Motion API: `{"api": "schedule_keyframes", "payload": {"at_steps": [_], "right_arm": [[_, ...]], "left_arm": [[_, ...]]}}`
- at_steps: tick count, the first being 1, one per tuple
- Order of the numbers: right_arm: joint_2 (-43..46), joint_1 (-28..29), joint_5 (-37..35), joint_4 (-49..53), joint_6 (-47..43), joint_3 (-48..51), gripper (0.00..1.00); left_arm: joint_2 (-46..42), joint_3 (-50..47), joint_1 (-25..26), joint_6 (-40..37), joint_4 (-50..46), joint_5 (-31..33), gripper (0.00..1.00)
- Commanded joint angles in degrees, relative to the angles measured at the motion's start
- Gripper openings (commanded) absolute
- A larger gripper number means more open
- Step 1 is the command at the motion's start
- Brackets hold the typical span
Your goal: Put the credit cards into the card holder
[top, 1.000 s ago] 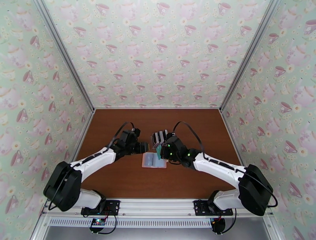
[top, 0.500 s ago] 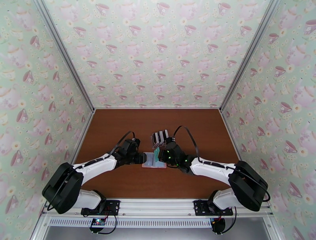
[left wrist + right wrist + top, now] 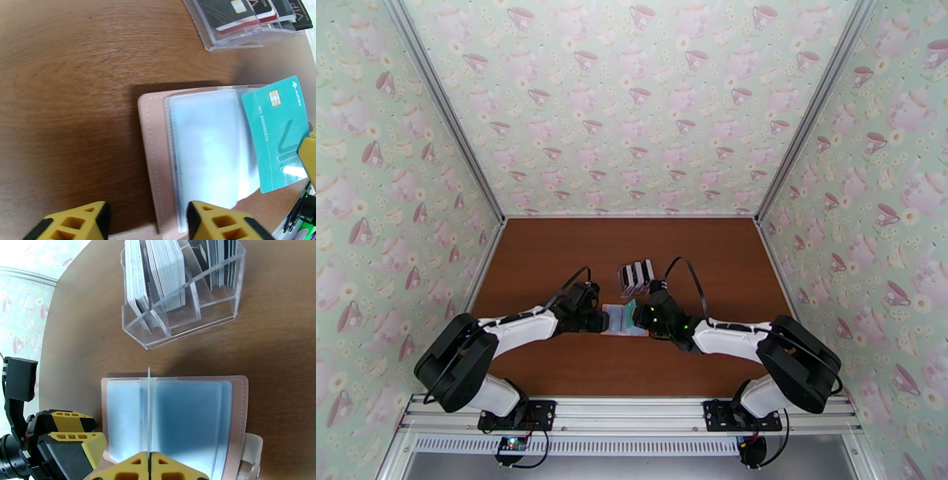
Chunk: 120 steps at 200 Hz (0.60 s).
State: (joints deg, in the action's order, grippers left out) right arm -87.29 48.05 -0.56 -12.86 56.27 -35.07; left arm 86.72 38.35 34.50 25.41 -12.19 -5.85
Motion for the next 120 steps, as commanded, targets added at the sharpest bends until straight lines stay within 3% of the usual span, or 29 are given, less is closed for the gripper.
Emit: {"api": "schedule_keyframes", "payload": {"at_steps": [1,120], "right_arm": [[-1.2,0.7,1.3,-3.6,1.0,1.0,0.08],[-3.5,1.0,1.1,-7.3,2.3,4.2,0.12]], "left_arm": [[2.1,0.2,0.6,0.1,0.7,0.6,0.47],[2.2,-2.5,1.6,2.3,2.9,0.2,0.42]]}}
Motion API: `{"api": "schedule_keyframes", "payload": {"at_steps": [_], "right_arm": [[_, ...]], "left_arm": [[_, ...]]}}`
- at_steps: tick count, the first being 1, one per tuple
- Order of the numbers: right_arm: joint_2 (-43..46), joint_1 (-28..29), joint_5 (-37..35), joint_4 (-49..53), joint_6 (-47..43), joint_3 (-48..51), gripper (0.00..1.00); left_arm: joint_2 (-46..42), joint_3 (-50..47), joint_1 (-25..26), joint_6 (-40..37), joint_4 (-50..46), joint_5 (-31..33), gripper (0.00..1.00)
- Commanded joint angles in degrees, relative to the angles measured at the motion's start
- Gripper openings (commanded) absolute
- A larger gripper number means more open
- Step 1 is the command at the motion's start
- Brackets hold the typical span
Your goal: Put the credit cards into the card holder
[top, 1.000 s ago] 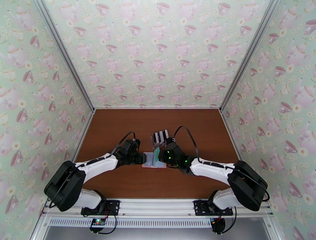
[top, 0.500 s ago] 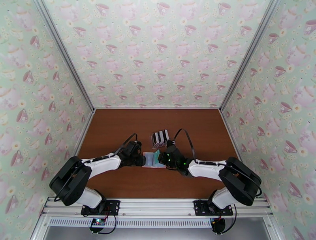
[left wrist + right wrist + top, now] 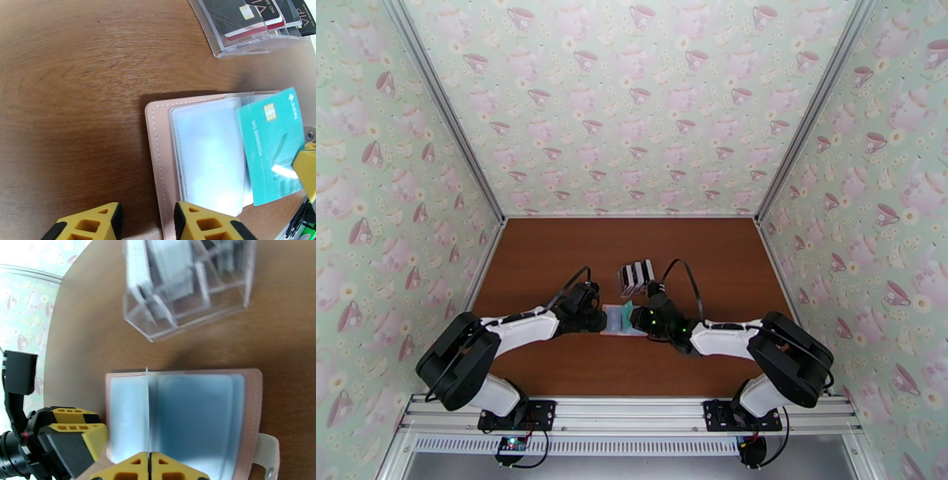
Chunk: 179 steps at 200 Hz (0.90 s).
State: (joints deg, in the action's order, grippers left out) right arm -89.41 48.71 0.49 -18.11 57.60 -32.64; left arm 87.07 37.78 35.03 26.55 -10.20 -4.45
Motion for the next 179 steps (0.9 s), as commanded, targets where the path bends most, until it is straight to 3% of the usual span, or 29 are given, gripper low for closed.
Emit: {"api": "schedule_keyframes", "payload": {"at_steps": [1,18,98,179], "right_arm": [[-1.4,0.4,0.1,-2.2,1.0,1.8,0.12],[-2.4,0.4,0.2,-3.7,1.5,2.7,0.18],[-3.4,2.1,-0.7,-2.1,1.0,1.6,0.18],[-2.6,2.1,-2.0,1.7,0.0,-0.3,0.07]], "left_arm": [[1.8,-1.9,1.0,1.1,1.0,-1.2,0.42],[1.7,-2.3,1.2,1.4,1.1,-1.3,0.42],[0.5,-3.8,1.7,2.3,1.5,-1.2,0.42],[0.6,-4.2,1.8,2.5,1.7,-1.4,0.41]]}}
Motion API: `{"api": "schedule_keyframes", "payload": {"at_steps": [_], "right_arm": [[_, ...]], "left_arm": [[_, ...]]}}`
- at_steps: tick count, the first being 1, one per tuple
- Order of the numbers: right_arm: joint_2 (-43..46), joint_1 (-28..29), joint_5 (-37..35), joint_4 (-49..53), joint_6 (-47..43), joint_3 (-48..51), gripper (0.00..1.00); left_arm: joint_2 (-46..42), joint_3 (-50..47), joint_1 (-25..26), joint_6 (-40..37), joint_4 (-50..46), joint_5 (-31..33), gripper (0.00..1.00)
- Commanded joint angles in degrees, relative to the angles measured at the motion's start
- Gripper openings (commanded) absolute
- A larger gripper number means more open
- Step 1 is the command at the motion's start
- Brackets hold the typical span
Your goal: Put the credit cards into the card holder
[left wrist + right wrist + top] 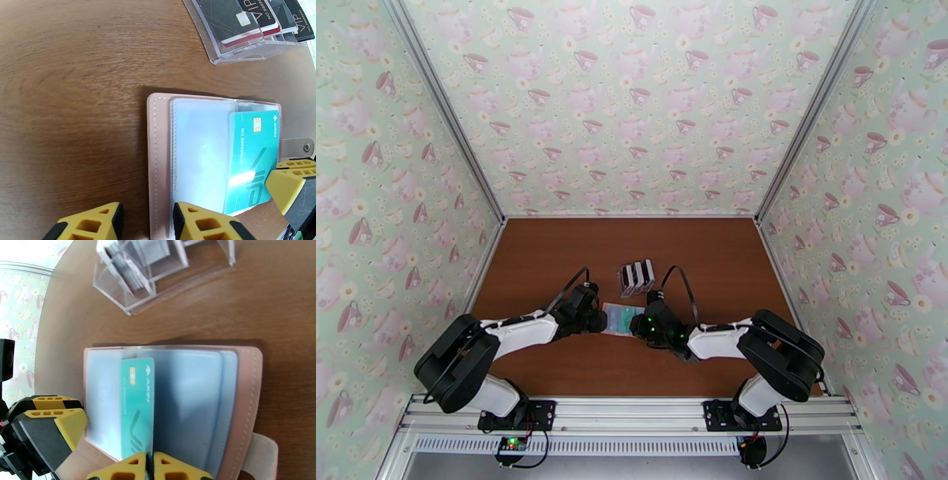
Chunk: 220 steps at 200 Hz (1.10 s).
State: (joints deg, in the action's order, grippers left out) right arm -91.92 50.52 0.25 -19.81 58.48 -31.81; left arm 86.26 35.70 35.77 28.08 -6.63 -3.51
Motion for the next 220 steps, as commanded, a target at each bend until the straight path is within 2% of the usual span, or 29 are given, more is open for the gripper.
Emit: {"api": "schedule_keyframes", "payload": {"at_steps": [1,39,111,178,199,220], "right_arm": [[-0.1,0.3,-1.7,3.5,-0.9,-1.1,0.07],[0.4,0.3,-2.4,3.8,-1.0,-1.1,0.05],[-2.9,0.5,0.5,2.9,-0.6,-2.4,0.06],[-4.3,1.9,0.9,8.3,-1.4,-4.8,0.09],[-4.4,2.0,0.9,10.5,-1.9,-5.5,0.14],[-4.2,2.1,0.6,12.3,-2.5,-5.9,0.26]], "left_arm": [[1.5,-2.1,1.1,0.9,-1.9,-2.3,0.41],[1.3,-2.8,1.1,1.2,-1.4,-2.6,0.40],[1.2,-3.5,1.3,2.2,-0.8,-3.4,0.39],[0.8,-4.0,1.4,3.2,-0.3,-3.5,0.36],[0.8,-4.0,1.4,3.2,-0.4,-3.4,0.36],[0.8,-4.0,1.4,3.3,-0.5,-3.3,0.37]]}}
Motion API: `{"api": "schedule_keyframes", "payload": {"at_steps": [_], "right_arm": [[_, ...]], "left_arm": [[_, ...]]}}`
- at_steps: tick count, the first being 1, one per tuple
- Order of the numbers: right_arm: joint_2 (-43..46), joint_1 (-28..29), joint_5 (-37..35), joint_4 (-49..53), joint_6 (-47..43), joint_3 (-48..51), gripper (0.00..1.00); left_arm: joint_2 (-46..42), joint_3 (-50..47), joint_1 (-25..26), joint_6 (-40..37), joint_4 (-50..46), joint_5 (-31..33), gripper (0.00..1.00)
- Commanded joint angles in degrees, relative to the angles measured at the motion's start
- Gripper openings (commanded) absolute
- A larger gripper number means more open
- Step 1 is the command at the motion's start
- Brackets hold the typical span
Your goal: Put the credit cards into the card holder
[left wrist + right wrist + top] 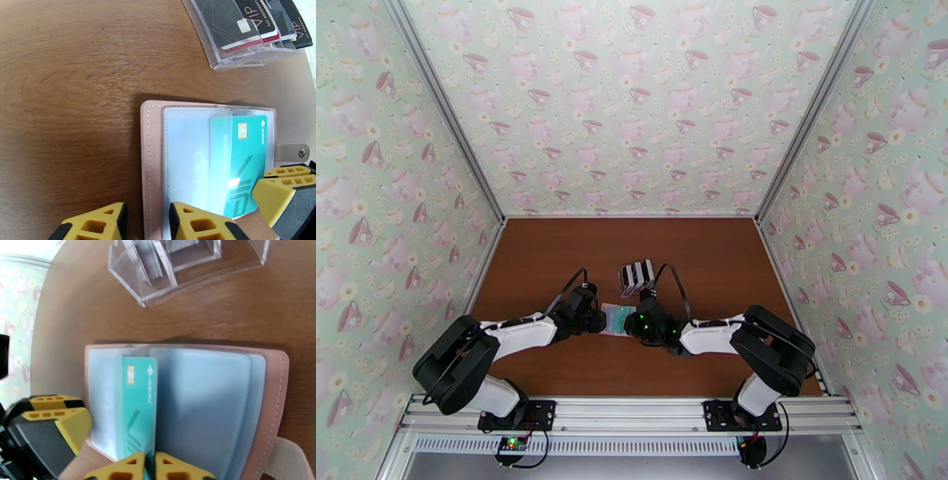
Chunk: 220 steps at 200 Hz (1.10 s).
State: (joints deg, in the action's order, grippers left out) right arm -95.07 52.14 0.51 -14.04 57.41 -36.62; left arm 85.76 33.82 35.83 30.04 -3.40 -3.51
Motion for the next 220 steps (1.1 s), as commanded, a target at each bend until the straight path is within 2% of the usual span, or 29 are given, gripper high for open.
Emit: {"api": "schedule_keyframes", "payload": {"at_steps": [1,32,94,134,220], "right_arm": [[-1.1,0.4,0.3,6.6,-1.4,-1.1,0.27],[0.5,0.4,-1.6,10.9,-3.1,-2.6,0.37],[-2.6,0.4,-1.8,18.5,-6.5,-10.1,0.37],[-4.3,0.6,-0.3,19.4,-7.2,-12.2,0.37],[-7.9,3.8,1.7,20.6,-7.8,-17.7,0.37]], "left_arm": [[1.2,-2.2,1.4,1.3,-3.7,-3.3,0.37],[1.3,-2.3,1.4,1.4,-3.6,-3.3,0.37],[1.9,-2.1,1.3,1.4,-3.3,-3.7,0.35],[2.0,-1.9,1.4,1.7,-2.8,-4.4,0.31],[3.9,-1.3,3.0,3.5,-0.7,-5.6,0.30]]}}
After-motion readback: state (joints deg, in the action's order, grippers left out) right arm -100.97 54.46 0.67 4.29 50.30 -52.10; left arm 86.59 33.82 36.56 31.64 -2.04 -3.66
